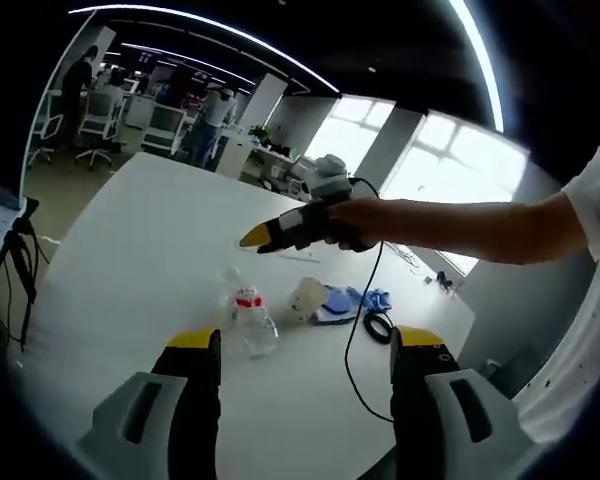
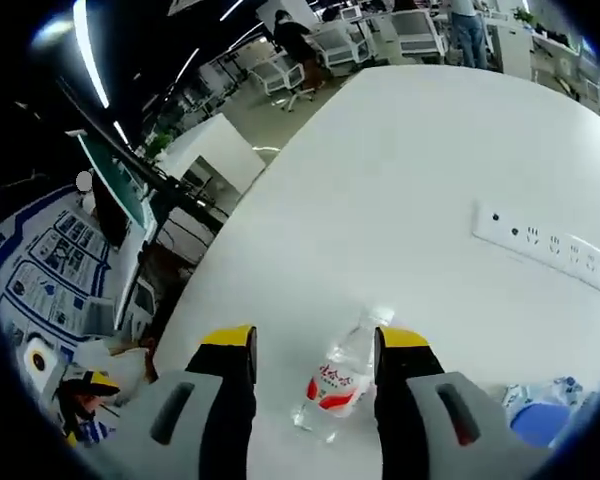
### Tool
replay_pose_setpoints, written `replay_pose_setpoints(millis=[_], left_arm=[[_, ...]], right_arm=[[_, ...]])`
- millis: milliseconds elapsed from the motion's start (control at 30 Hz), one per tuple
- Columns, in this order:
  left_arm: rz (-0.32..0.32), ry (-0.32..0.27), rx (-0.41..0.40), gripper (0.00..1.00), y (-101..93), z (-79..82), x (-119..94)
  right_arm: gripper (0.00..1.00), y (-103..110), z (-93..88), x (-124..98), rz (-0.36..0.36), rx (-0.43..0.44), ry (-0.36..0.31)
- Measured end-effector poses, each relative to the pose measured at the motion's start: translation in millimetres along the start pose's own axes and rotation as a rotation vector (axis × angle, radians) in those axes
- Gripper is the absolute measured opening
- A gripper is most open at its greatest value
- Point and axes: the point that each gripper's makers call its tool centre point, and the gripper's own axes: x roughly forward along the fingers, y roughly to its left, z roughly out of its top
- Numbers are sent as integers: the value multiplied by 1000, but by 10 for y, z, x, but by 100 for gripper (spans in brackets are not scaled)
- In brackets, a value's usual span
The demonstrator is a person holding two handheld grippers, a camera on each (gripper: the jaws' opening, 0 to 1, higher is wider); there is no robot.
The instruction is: Arrange the tabletop items into an orderly group along one side of the table until the central work area is clear of visible clutter.
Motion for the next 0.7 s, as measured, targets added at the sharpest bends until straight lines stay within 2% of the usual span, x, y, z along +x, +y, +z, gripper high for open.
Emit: replay_pose_setpoints(millis=[200,333,700], left_arm=[[2,-17,-17,70,95,-1,-43],[14,-31,-33,70,184,-15,-85],[20,-43,-64,69,264,-116,-77]], right_arm=[[47,-263,12,196,-72,84,50],[48,-384,7,299,-106,94,81],[46,-495,-145,544,-145,155,159]])
